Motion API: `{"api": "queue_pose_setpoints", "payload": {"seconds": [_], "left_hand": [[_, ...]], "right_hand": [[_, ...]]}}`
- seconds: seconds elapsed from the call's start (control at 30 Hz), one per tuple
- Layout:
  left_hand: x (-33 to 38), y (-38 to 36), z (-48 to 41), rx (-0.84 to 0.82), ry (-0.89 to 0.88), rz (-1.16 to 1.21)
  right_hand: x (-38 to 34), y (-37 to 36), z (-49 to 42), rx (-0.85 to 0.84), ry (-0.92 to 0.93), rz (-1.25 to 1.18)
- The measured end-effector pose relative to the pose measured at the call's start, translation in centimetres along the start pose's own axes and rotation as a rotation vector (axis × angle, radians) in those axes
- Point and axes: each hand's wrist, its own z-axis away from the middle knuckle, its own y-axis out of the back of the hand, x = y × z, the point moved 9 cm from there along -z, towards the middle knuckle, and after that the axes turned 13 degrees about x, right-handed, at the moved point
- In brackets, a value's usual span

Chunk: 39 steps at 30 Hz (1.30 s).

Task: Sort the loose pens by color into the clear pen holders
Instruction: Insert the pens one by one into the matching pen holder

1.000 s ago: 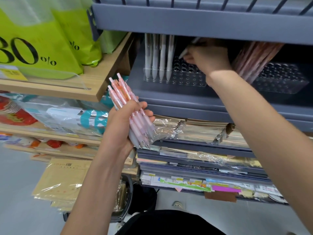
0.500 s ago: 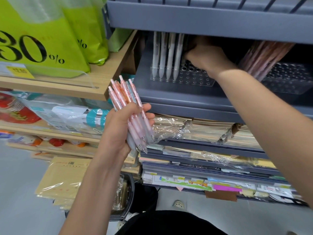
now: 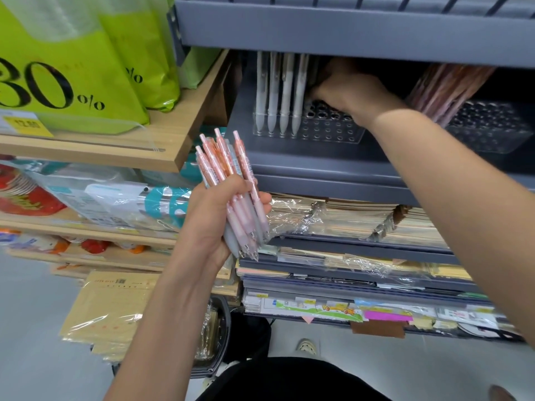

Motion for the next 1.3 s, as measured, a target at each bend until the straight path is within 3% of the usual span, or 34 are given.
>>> {"api": "queue_pose_setpoints", "payload": {"seconds": [0.1, 0.2, 0.3, 0.43, 0.67, 0.9, 1.1, 1.3], "left_hand": [[-0.1, -0.2, -0.1, -0.001, -0.004, 0.004], [-0.1, -0.6, -0.1, -0.019, -0.022, -0.02], [-0.4, -1.6, 0.1, -0.043, -0.049, -0.076], [-0.7, -4.0, 0.9, -0.104, -0.113, -0.117], [-2.1, -7.7, 1.8, -0.205, -0.072, -0.078], [-3.3, -10.1, 2.0, -0.219, -0.123, -0.104], [-4.0, -12.0, 2.2, -0.214, -0.192, -0.132], [-4.6, -13.7, 2.6, -0.234, -0.185, -0.079]], "right_hand": [[0.9, 1.1, 0.9, 0.019, -0.025, -0.118], [1.1, 4.0, 3.5, 0.234, 0.035, -0.27], [-0.1, 3.1, 8.4, 0.057, 0.083, -0.594], [-0.7, 1.6, 11.6, -0.095, 0.175, -0.629], [2.8, 3.2, 11.8, -0.061, 0.122, -0.71], [6.6, 7.0, 11.7, 0.093, -0.02, -1.171], [10.2, 5.8, 12.8, 0.088, -0.145, -1.096], [14.6, 8.3, 12.1, 0.141, -0.149, -1.151]]}}
